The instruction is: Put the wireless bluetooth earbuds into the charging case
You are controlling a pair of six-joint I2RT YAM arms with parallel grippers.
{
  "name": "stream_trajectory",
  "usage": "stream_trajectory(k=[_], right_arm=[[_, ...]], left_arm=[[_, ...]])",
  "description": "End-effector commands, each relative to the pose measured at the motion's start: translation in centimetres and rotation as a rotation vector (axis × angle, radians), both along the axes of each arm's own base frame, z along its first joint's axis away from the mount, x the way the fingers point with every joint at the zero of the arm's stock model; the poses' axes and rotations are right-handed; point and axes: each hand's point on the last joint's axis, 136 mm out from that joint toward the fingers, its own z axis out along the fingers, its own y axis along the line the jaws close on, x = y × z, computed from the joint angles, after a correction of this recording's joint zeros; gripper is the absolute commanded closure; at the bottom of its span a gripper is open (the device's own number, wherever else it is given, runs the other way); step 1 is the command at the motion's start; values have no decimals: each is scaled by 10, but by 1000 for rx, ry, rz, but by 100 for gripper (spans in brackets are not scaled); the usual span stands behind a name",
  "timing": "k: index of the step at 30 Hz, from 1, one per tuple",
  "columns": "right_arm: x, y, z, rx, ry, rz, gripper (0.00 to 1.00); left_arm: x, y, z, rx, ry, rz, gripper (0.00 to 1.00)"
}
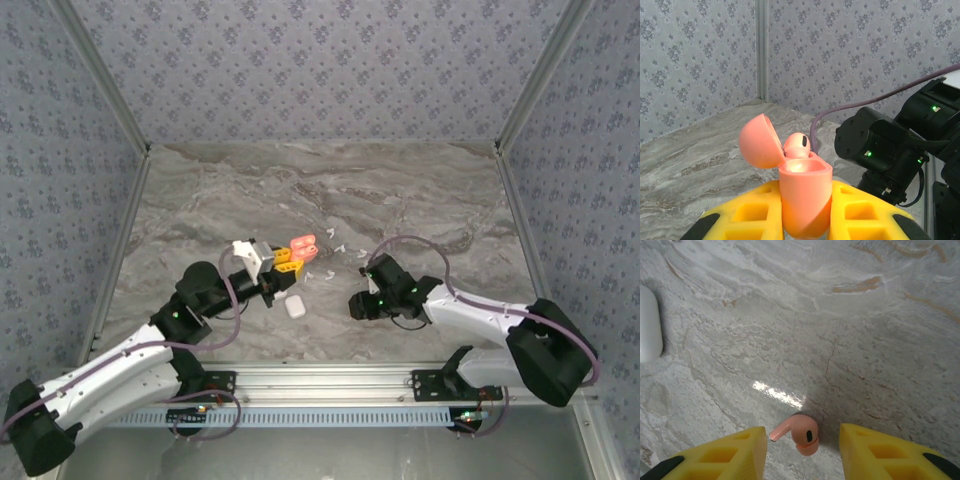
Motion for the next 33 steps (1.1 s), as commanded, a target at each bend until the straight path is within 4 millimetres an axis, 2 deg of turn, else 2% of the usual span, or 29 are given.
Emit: stream_trajectory(k=[1,21,25,29,33], right_arm=[[1,10,3,1,0,42,56],[-9,10,-16,-53,47,72,67],[-10,9,-18,-60,49,72,73],[-6,9,-10,-56,14,67,78],[3,8,12,-38,-81,56,79]], left_arm=[[-2,-1,15,-33,-21,-8,100],[-1,-3,12,-30,0,-12,100],[-1,-3,12,-33,4,-12,100],[-2,-3,11,-33,7,-15,100],[-2,-4,11,-37,14,-19,100]])
